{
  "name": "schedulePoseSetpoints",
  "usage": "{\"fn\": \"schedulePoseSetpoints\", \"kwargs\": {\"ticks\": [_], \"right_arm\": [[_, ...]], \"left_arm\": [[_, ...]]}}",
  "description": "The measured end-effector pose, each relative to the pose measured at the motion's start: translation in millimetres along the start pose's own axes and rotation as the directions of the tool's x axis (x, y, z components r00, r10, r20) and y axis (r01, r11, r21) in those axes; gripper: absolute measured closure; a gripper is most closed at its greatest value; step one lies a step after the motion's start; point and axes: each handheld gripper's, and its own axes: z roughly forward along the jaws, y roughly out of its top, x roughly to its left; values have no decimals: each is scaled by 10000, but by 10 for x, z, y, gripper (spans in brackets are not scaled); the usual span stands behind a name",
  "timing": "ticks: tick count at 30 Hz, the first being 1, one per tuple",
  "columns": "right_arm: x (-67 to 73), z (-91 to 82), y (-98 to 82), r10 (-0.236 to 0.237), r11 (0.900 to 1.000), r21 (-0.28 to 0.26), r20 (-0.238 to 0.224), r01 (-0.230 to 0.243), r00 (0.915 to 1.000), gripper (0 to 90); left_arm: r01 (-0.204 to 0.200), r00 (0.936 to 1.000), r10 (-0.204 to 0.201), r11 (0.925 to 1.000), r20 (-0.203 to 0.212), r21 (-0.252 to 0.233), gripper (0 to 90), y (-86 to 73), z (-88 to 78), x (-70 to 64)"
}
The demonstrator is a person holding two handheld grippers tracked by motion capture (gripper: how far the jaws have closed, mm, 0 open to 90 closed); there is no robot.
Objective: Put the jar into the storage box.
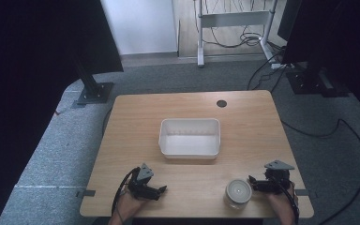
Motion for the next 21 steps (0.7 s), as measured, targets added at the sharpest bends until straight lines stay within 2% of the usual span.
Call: {"fn": "schedulePoseSetpoints", "kwargs": {"ticks": [13, 21], "right_arm": [[9, -15, -14, 35, 10000, -2, 20, -35, 10000, 38], [11, -19, -17, 10, 10000, 14, -7, -10, 10000, 35]], "left_arm": [[227, 9995, -227, 9997, -219, -35, 39, -2, -4, 7], [147, 9998, -146, 9999, -141, 26, 19, 2, 2, 6]]}}
